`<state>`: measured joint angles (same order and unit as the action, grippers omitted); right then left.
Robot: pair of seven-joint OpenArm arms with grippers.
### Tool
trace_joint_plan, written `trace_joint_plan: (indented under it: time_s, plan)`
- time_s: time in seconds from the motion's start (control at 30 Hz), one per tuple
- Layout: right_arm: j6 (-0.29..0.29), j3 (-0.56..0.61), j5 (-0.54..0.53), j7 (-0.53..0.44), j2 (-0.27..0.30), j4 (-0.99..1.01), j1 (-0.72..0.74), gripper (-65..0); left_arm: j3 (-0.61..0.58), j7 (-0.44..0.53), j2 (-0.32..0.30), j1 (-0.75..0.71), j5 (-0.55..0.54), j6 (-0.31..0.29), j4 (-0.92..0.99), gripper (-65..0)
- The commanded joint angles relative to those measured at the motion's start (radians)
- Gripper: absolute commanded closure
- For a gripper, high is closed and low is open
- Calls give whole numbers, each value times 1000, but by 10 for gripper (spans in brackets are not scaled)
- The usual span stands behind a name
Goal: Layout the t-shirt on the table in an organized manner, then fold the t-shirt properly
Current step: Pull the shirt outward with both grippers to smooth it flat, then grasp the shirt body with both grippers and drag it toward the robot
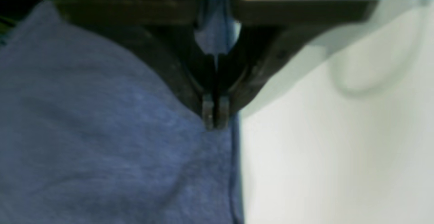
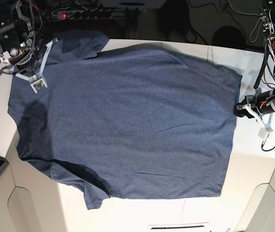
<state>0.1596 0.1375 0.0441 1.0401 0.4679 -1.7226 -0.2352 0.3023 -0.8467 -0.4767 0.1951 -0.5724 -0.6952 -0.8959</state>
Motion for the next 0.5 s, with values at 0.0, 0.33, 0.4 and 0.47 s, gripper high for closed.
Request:
trace_joint_plan:
  time_s: [0.0,0.33,0.4,0.47]
  plan:
    - [-8,-5,8,-17,11,-18,15,0,4,38,-20,15,41,-3,-14,0]
    - [-85,-6,3,-61,-11,-18,83,0,5,245,-18,18,-56,28,-14,0]
    - [-126,-7,26,-98,-34,-18,83,0,5,325,-8,18,-111,-3,-14,0]
    - [-159,-7,44,-137,-68,-18,82,0,5,361,13,24,-103,-3,-14,0]
